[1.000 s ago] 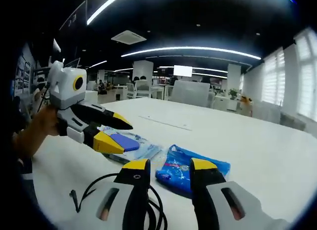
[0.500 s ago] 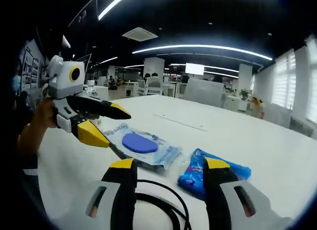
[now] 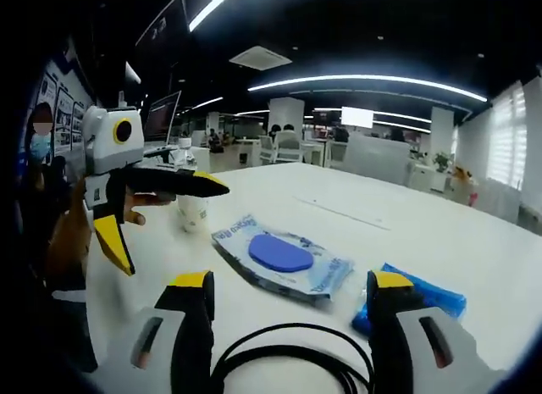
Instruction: Arrange the tabletop items into an orderly group along one side of the table until the central work area is clear of visible clutter.
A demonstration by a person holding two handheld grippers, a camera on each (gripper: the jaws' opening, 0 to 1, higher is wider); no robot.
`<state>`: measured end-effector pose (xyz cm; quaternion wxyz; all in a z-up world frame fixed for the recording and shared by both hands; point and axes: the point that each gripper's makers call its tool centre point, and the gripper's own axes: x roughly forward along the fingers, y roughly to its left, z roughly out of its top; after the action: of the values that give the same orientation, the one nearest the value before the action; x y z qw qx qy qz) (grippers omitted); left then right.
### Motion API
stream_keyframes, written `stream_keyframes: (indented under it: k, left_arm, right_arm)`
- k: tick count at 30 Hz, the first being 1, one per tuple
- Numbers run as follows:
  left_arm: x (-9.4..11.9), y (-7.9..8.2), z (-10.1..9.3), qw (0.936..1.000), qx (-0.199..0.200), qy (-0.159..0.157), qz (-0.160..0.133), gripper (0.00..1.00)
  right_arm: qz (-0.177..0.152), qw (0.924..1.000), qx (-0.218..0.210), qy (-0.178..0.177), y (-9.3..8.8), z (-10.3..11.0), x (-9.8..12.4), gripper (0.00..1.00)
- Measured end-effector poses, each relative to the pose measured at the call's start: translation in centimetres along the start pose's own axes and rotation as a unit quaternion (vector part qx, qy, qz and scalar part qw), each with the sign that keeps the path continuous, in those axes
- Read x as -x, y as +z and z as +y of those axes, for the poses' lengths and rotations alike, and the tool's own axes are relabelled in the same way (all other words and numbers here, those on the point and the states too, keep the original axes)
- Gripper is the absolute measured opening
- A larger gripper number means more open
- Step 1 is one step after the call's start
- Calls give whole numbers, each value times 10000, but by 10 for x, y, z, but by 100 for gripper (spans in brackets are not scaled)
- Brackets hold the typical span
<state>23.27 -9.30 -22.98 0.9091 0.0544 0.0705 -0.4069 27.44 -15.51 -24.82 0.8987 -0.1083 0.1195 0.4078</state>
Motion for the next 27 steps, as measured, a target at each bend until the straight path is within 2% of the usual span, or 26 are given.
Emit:
stream_keyframes:
  k: [6, 12, 20, 24, 27]
  left_arm:
    - [2, -2, 3, 10000, 61, -42, -33, 97]
    - [12, -6, 7, 9999, 118, 14, -58, 99]
    - [29, -15, 20, 9995, 257, 194, -61, 99]
    - [37, -19, 28, 9991, 326, 280, -56, 100]
    - [50, -24, 36, 9984, 393, 405, -98, 100]
  right_arm:
    - [6, 9999, 138, 91, 4, 18, -1, 77]
    - [-4, 9997, 187, 131, 5, 19, -3, 78]
    - [-18, 9994, 242, 232, 11, 20, -12, 78]
    - [59, 9991, 310, 299, 11, 25, -19, 80]
    - [111, 9983, 360, 439, 10, 33, -25, 81]
